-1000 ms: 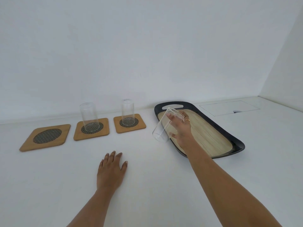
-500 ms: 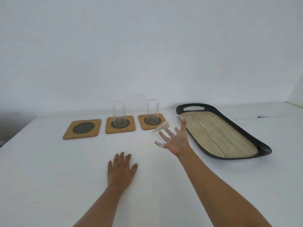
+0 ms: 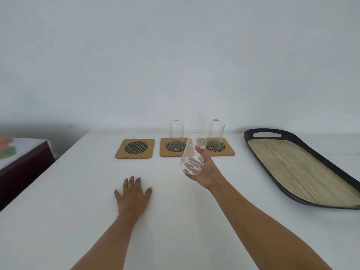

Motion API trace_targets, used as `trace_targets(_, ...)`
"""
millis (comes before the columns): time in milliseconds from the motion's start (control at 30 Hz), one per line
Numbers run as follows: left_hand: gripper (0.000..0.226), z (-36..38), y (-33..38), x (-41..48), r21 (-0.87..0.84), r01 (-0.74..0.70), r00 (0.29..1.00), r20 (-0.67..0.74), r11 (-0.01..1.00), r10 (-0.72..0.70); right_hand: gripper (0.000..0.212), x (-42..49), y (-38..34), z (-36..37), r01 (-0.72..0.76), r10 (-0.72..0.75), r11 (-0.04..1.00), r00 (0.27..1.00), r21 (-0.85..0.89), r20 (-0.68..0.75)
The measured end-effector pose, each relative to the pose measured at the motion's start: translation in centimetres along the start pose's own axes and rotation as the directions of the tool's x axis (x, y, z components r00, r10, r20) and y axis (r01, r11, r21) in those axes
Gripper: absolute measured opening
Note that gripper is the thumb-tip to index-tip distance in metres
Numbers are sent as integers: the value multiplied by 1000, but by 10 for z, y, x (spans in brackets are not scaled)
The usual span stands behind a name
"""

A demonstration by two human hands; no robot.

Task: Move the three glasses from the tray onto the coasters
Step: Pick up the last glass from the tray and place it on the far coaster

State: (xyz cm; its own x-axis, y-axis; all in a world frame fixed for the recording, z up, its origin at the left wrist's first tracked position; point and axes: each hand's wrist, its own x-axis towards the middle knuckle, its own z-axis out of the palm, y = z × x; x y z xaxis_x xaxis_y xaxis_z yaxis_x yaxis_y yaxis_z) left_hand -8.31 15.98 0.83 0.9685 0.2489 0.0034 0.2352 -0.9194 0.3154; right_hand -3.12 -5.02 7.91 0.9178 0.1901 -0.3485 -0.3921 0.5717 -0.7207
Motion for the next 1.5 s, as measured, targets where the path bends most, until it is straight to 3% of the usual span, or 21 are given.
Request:
trace_targets(133,61,-6,-15,11,2,29,1000,-10,1000,-29,53,14,12,20,-34,33,999,999,19,43)
trace_targets(233,61,-9,-23,22,3,43,999,-18,999,-43,45,21,14,34,-47,45,999,994,18,96)
trace_targets(333,61,-13,-31,34,-1,59,998,-22,998,-59,31,29,12,48,-35,46,993,994,-111,95)
trace_targets(433,61,-15,-40,45,-12,76,997,-27,997,-77,35,40,10,63,-48,56,938,998,-343,14)
trace_targets(567,62,-18,-51,61,-14,96,995,-40,995,-96,73,61,7,83,2,-82,773,992,-634,-96)
trace_targets(667,61,-19,-58,72,2,97,994,-41,995,-97,74,80,3,99,91,-203,639,978,-764,-54)
trace_targets(767,61,-15,-63,79,5,103,994,-29,995,-102,72,96,2,119,195,-320,331,944,-923,84)
trace_targets(833,62,-12,-64,79,18,104,994,-28,994,-103,68,105,2,130,243,-356,203,921,-948,160)
trace_targets(967,63,-9,-64,80,36,103,994,-27,994,-102,71,122,3,149,335,-373,73,883,-939,286)
trace_targets(1067,63,-10,-63,79,45,99,995,-30,994,-97,75,132,3,162,382,-408,30,848,-924,337)
trace_targets(1267,64,-6,-63,79,69,86,995,-50,994,-83,80,158,10,175,376,-373,-153,835,-914,405)
trace_targets(1500,65,-3,-63,80,70,84,995,-58,994,-80,75,180,22,188,379,-352,-178,837,-908,418)
